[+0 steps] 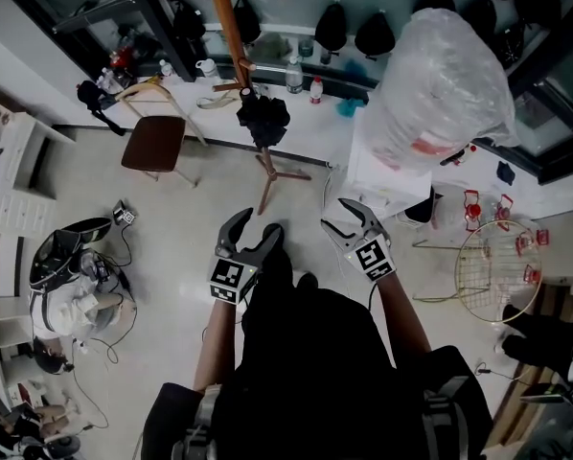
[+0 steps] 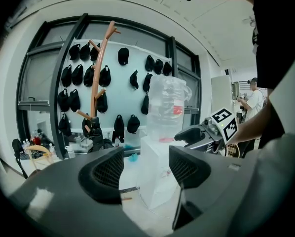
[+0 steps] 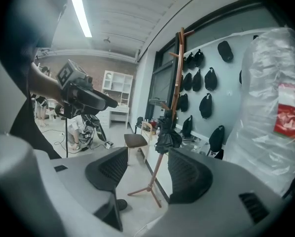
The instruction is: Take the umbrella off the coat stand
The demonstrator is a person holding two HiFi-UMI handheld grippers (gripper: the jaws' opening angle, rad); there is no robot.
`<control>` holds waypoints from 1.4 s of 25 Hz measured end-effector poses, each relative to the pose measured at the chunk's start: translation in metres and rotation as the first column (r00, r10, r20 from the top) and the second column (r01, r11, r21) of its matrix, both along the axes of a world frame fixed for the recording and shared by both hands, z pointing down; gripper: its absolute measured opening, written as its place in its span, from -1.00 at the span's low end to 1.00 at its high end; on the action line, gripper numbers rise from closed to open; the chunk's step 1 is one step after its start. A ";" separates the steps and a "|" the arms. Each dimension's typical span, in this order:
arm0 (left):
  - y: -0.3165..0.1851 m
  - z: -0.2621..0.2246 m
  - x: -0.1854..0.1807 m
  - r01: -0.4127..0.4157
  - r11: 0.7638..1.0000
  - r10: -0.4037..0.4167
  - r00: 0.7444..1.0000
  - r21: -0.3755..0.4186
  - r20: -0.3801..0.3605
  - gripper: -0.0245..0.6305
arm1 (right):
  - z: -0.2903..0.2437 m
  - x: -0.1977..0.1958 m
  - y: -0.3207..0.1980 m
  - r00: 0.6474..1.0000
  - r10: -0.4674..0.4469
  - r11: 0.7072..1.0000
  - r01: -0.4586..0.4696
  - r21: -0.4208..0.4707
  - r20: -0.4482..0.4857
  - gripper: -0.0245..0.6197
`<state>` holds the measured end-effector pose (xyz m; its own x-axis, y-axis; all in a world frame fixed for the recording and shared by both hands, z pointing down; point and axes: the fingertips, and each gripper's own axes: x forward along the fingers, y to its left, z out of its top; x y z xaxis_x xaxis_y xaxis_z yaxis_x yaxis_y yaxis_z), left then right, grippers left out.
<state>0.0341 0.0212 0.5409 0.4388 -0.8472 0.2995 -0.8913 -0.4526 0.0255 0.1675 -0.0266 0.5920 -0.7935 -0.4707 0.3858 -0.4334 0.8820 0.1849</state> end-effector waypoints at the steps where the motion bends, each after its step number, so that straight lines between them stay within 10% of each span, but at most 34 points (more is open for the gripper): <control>1: -0.003 0.001 -0.001 0.000 1.000 0.000 1.000 0.000 -0.003 -0.06 | -0.001 -0.001 -0.003 1.000 0.000 1.000 0.000 0.002 -0.004 -0.12; 35: -0.161 0.031 -0.084 -0.051 0.998 0.048 0.997 -0.040 -0.057 -0.07 | 0.001 -0.064 -0.123 0.993 0.097 0.995 -0.098 -0.011 -0.064 -0.12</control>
<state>-0.0499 -0.1395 0.5720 0.4971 -0.8114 0.3075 -0.8644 -0.4938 0.0945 0.1032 -0.1500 0.5932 -0.7182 -0.5388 0.4404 -0.5051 0.8389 0.2027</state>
